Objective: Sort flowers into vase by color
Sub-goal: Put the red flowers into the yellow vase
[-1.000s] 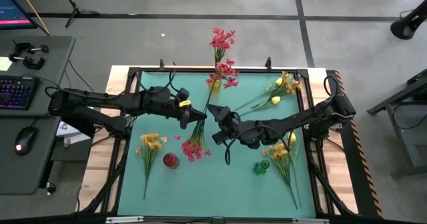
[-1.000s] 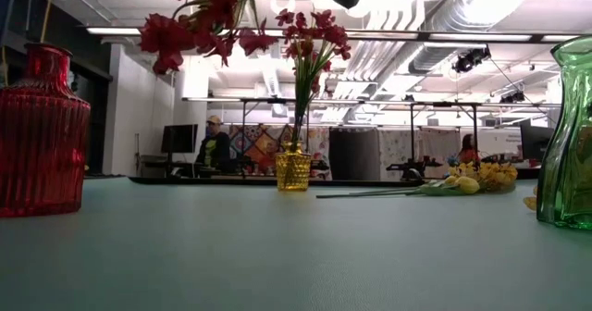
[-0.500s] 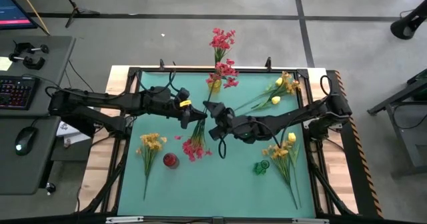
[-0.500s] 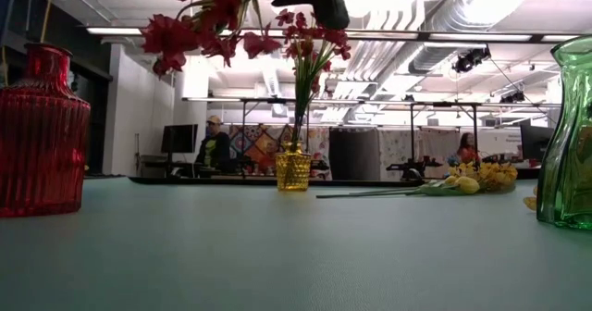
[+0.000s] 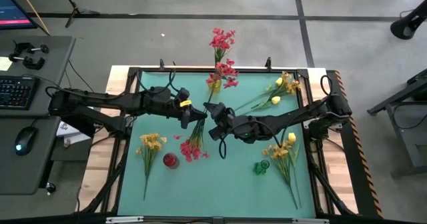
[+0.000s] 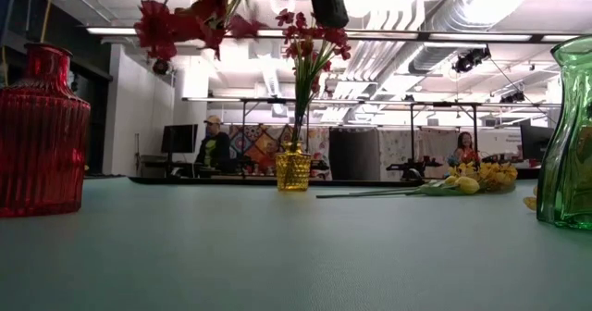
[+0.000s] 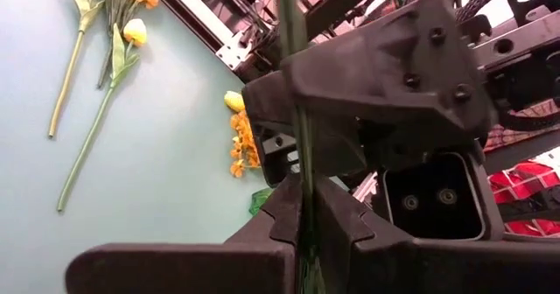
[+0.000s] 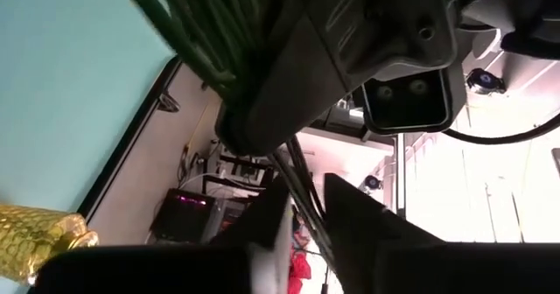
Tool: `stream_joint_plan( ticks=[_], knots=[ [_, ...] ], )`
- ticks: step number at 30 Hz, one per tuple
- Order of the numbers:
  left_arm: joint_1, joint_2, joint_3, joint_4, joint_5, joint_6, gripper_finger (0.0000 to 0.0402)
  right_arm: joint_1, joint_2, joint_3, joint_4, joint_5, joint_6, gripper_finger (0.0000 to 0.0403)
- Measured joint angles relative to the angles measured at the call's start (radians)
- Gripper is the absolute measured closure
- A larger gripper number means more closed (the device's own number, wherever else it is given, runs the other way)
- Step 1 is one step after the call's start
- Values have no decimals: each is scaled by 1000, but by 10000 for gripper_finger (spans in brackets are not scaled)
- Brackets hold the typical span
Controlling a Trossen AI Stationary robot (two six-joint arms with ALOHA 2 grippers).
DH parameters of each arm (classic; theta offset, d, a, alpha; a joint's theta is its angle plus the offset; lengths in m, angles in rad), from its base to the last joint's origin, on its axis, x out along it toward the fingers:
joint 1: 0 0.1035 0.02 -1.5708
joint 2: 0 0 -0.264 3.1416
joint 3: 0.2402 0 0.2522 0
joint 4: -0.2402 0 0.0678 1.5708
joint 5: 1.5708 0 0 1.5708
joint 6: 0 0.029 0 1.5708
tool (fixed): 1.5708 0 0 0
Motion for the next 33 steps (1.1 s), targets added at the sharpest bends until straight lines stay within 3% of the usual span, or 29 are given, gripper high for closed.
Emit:
stream_joint_plan(
  ticks=[4, 9, 23, 29, 33],
  knots=[
    [0, 0, 0, 16, 0, -1, 392, 0, 0, 0, -4, 18, 42, 396],
    [2, 0, 0, 51, -2, 21, 382, 3, 0, 0, 7, 63, 62, 398],
    [103, -80, 6, 116, 84, 124, 276, 9, 0, 0, 4, 198, 64, 402],
    [171, -181, 47, 98, 89, 275, 243, 9, 0, 0, 5, 219, 119, 403],
    [184, -269, 67, 28, 153, 451, 237, 9, -30, 0, -109, 253, 294, 403]
  ],
)
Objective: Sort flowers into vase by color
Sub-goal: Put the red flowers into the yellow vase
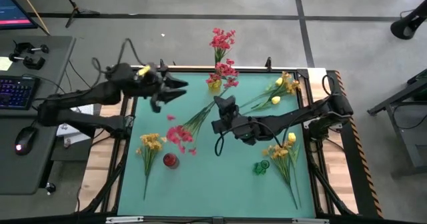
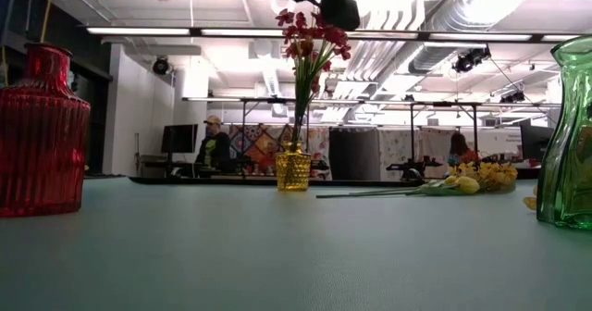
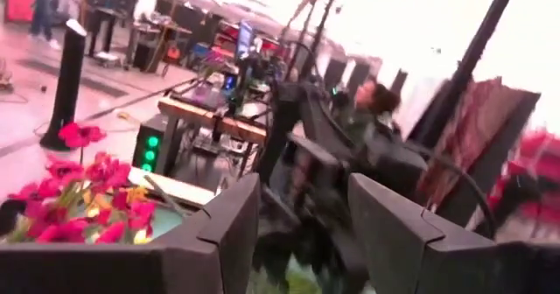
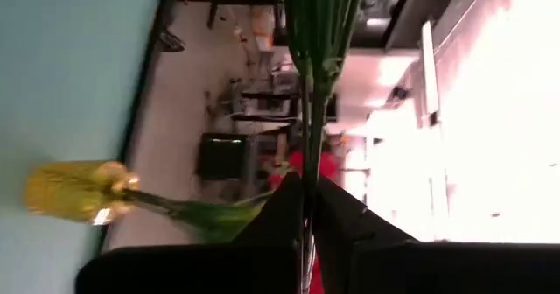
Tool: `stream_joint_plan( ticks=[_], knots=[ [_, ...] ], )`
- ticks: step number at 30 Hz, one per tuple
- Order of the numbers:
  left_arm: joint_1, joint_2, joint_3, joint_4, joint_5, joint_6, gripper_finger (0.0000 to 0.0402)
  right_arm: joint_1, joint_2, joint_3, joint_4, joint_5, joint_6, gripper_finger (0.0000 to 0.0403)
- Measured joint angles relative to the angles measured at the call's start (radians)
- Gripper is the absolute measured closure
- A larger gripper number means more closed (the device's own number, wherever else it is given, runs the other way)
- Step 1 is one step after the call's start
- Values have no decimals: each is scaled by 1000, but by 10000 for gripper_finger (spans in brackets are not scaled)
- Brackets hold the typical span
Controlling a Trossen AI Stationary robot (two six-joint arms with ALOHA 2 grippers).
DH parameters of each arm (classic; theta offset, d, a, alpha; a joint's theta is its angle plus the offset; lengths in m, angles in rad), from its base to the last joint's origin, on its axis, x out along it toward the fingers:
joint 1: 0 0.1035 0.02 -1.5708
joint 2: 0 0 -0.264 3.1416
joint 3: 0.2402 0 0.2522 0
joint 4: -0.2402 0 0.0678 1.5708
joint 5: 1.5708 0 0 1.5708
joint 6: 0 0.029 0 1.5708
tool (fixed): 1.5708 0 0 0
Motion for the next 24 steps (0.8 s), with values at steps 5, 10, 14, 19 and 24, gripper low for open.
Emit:
stream_joint_plan(
  ticks=[5, 10, 14, 19, 24],
  knots=[
    [-54, -74, -5, -216, -48, 117, 243, -36, -136, 0, -466, -109, 565, 403],
    [-147, -90, -65, -247, -184, 179, 249, -95, -255, -9, -762, -451, 1087, 403],
    [-223, -89, -137, -155, -231, 229, 249, -90, -274, -92, -631, -644, 1173, 403],
    [-327, -97, -229, -57, -256, 245, 250, -85, -234, -276, -192, -775, 1163, 403],
    [-469, -147, -283, 3, -301, 272, 250, -144, -124, -407, 386, -814, 1055, 403]
  ],
)
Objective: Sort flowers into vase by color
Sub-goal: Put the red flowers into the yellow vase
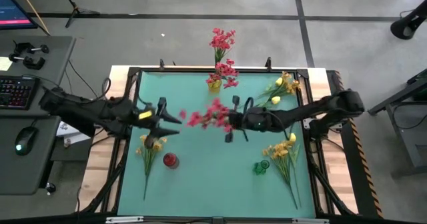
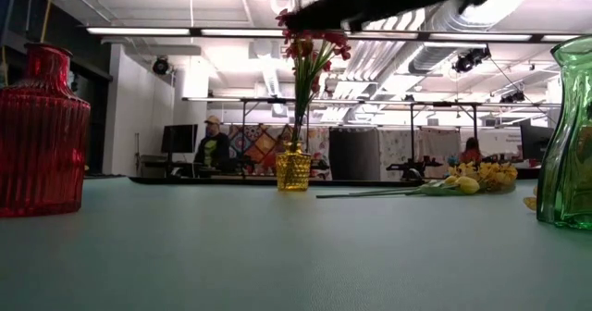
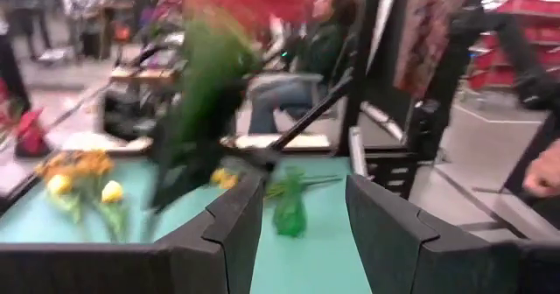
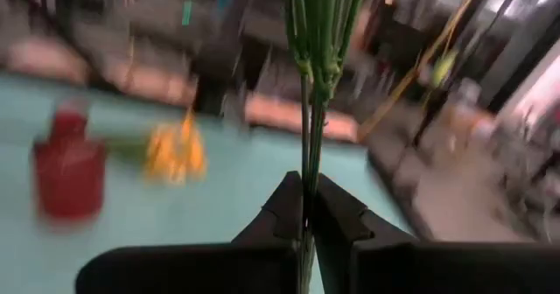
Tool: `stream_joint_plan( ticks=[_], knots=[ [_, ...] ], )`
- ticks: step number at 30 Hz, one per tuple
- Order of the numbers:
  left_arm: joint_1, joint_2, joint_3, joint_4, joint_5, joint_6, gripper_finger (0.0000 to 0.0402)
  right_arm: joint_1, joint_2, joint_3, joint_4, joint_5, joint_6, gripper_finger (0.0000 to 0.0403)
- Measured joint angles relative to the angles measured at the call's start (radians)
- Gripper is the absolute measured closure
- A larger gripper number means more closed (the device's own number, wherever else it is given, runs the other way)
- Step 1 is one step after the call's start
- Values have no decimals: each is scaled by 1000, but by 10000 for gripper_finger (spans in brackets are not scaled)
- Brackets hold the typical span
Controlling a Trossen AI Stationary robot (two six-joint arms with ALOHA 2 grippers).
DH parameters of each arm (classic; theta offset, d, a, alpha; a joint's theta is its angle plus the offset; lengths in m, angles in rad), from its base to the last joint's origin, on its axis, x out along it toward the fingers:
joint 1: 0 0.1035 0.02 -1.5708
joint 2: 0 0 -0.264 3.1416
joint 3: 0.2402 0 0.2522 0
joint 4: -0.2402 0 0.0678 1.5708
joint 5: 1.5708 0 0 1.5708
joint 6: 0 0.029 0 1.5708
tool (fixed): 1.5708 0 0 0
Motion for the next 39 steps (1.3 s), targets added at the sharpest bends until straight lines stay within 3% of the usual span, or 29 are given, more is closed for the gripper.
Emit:
stream_joint_plan(
  ticks=[2, 7, 12, 16, 30, 39],
  knots=[
    [-68, -22, -22, 37, -49, 36, 250, -39, 56, 4, 132, -28, -28, 403],
    [-212, -46, -92, 122, -247, 122, 250, -132, 185, 152, 112, -22, -83, 403],
    [-296, -31, -175, 188, -475, 135, 250, -190, 294, 312, 58, 106, -165, 403],
    [-334, -25, -233, 243, -585, 113, 250, -226, 340, 377, 40, 164, -169, 403],
    [-357, -15, -363, 309, -657, -23, 250, -299, 410, 425, -31, 351, -126, 403],
    [-357, -15, -376, 312, -668, -61, 250, -335, 410, 425, -94, 321, -5, 402]
  ],
)
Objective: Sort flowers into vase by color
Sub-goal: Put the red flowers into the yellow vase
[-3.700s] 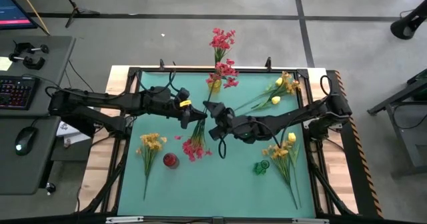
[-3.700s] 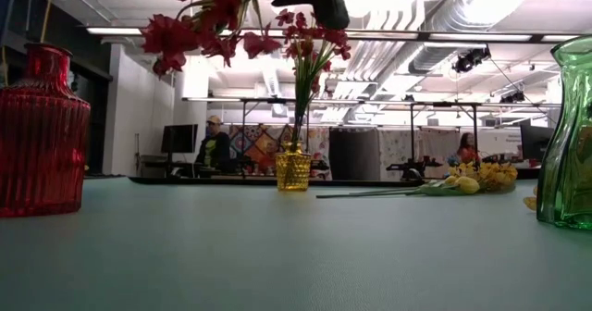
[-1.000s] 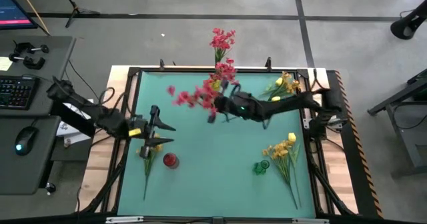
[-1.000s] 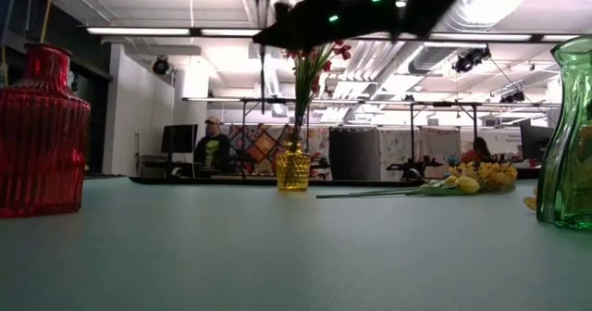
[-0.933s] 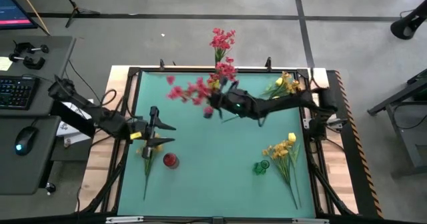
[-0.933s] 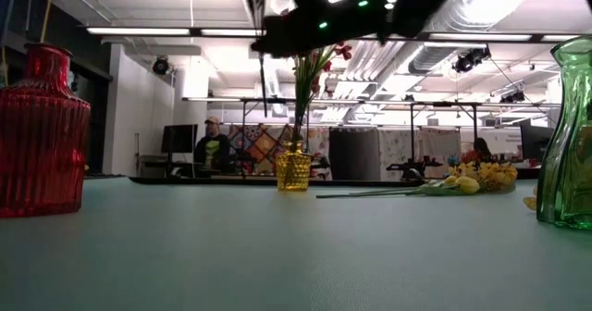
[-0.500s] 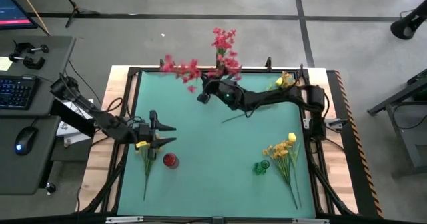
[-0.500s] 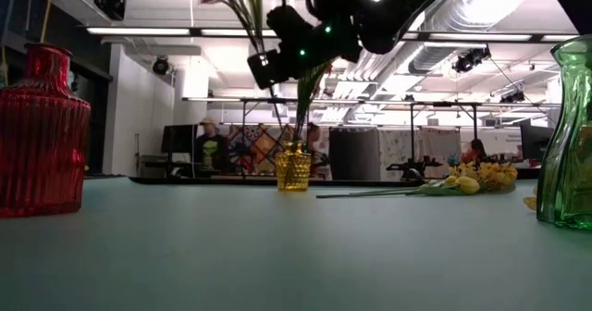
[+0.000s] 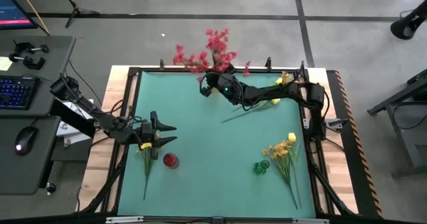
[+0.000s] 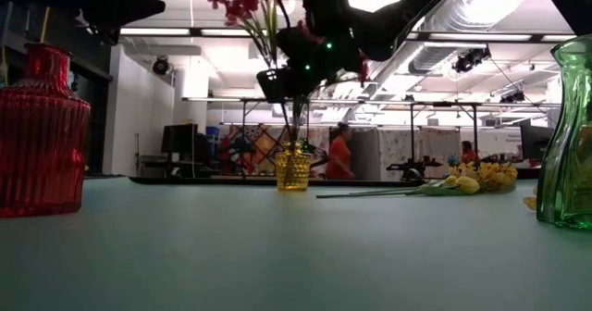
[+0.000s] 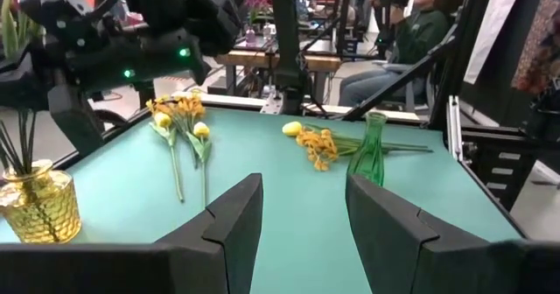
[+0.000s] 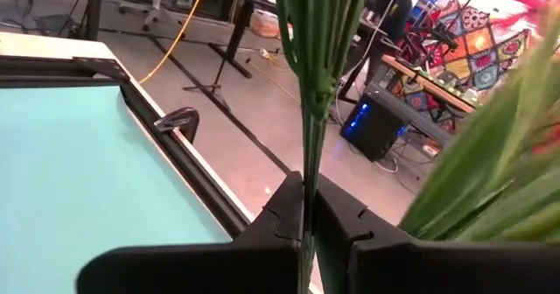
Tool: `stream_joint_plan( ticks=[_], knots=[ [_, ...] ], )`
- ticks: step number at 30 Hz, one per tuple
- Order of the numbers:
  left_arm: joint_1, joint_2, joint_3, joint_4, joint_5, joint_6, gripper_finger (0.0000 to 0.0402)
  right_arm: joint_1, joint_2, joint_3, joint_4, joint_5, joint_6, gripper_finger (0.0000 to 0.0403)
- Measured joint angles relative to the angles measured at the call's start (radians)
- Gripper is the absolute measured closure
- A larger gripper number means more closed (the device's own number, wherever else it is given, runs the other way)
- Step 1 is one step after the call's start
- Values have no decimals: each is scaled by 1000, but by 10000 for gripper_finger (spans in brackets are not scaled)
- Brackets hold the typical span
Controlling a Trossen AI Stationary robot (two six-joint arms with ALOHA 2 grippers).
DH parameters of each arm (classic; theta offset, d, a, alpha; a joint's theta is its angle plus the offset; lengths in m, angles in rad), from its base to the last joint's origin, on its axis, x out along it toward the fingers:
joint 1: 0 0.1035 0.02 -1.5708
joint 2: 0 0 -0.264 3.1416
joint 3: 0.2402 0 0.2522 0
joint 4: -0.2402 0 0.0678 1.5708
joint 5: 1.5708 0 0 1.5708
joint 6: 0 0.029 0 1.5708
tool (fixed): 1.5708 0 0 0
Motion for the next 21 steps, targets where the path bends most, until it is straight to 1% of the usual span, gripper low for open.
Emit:
stream_joint_plan(
  ticks=[10, 14, 21],
  knots=[
    [0, 0, 0, -1, 0, -8, 250, 27, 0, 0, 28, 17, -8, 402],
    [0, 0, 0, -2, 0, -15, 250, 38, -6, 0, 20, 72, -31, 402],
    [0, 0, 0, -3, 0, -24, 250, 63, -15, -1, 57, 87, -63, 402]
  ],
)
